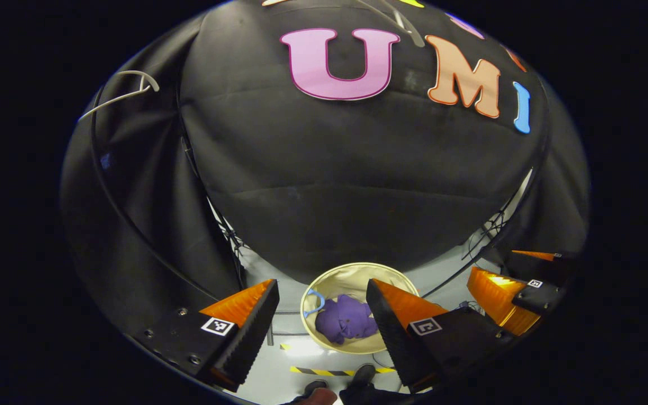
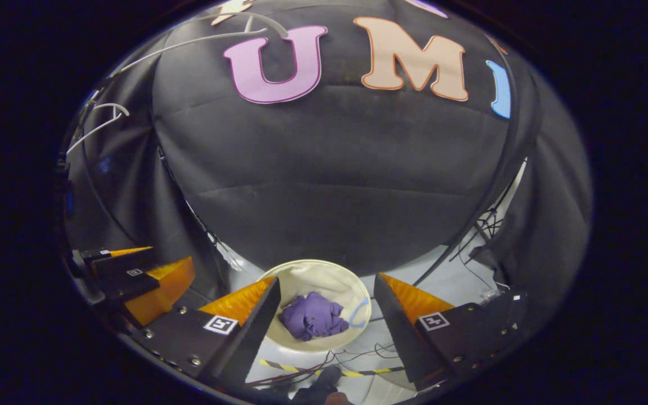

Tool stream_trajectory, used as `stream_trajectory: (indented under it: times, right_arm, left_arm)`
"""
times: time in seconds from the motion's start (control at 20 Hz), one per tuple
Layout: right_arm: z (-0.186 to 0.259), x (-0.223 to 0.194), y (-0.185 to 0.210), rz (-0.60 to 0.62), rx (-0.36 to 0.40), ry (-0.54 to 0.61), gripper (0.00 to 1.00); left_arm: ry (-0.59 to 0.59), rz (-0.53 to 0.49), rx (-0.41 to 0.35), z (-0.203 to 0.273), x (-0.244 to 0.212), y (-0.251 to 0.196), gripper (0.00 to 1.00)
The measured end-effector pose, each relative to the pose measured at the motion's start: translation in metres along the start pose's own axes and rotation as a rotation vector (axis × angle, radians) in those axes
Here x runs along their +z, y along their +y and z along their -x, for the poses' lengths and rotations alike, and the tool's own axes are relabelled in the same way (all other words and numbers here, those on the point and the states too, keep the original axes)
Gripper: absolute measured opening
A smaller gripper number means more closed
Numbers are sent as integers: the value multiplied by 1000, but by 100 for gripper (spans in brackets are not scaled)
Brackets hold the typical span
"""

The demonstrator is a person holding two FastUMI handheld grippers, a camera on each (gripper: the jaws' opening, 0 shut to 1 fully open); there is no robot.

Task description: Grasp the clothes on the hanger with both hands and then place them into the laundry hamper below.

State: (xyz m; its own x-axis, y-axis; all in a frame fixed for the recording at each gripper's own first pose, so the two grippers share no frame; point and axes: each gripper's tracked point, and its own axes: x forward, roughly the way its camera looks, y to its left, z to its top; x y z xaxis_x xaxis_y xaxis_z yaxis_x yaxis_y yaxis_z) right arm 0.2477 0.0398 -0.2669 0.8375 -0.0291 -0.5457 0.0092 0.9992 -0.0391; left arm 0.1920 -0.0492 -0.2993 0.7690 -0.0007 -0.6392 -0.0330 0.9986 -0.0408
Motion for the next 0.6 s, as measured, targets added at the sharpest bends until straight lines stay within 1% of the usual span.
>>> stream_trajectory:
  times: [0.25, 0.4, 0.5, 0.55, 0.6]
  right_arm:
    - [32, 4, 6, -5, -28, -33, 100]
    - [53, 23, 13, -13, -32, -97, 100]
    - [67, 39, 17, 0, -43, -144, 100]
    - [74, 46, 18, 14, -49, -169, 96]
    - [79, 54, 20, 27, -51, -188, 100]
  left_arm:
    - [-71, -18, -35, 34, 19, 2, 97]
    - [-120, -23, -45, 50, 34, 6, 97]
    - [-134, -26, -35, 63, 46, 12, 97]
    - [-149, -32, -25, 71, 54, 18, 97]
    - [-166, -42, -15, 79, 62, 19, 97]
